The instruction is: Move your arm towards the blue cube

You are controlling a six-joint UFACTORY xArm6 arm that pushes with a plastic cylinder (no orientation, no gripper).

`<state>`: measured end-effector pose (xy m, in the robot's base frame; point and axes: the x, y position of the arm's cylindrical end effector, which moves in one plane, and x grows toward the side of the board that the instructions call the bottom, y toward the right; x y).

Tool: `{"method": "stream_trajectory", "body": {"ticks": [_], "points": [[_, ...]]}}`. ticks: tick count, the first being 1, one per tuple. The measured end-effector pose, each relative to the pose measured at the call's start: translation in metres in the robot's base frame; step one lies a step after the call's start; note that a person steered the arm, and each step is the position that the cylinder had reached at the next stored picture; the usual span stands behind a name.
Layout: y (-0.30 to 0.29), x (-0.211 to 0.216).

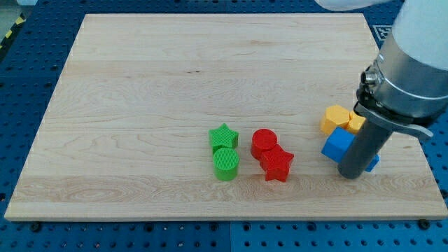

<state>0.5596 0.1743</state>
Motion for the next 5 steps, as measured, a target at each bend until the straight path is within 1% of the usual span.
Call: {"method": "stream_trajectory", "body": {"ticks": [1, 3, 5], "points": [[0.005, 0.0], [0.024, 0.044], [0.031, 0.044]]}}
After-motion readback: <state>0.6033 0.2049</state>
